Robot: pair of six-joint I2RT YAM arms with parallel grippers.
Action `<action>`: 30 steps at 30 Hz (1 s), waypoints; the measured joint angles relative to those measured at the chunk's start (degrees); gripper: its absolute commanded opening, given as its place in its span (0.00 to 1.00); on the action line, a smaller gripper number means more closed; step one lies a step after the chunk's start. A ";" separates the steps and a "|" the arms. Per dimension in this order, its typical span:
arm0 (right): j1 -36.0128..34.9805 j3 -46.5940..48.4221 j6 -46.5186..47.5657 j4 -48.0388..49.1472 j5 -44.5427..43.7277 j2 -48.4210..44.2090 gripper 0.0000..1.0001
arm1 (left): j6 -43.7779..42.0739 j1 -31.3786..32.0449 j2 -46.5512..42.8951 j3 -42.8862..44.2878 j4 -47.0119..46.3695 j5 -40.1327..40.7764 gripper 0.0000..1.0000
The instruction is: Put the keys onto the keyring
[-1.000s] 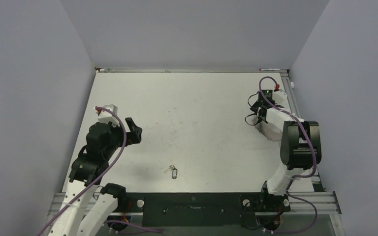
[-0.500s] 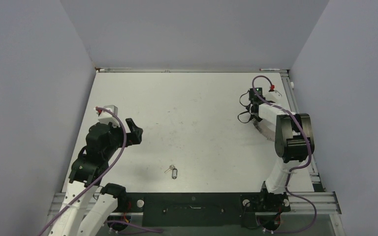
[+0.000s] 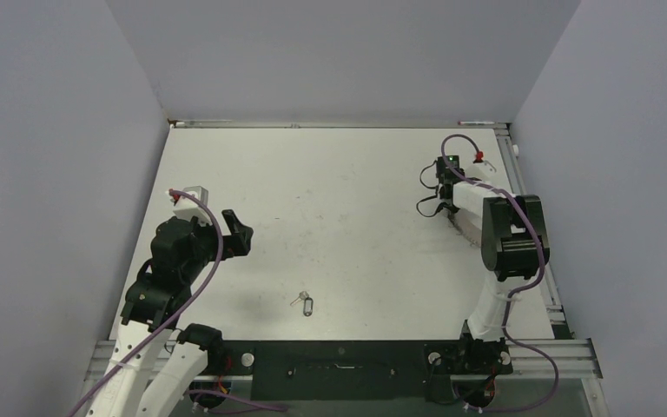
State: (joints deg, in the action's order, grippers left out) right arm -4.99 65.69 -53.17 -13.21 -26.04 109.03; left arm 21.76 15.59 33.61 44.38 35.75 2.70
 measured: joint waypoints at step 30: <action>-0.57 -8.17 15.26 14.80 13.49 -3.54 0.05 | -0.02 0.00 0.15 0.00 -0.02 -0.02 0.93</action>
State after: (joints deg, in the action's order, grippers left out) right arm -5.56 57.52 -37.91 1.58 -12.56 105.49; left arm 21.74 15.59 33.76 44.38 35.73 2.68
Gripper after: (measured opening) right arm 0.073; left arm 0.927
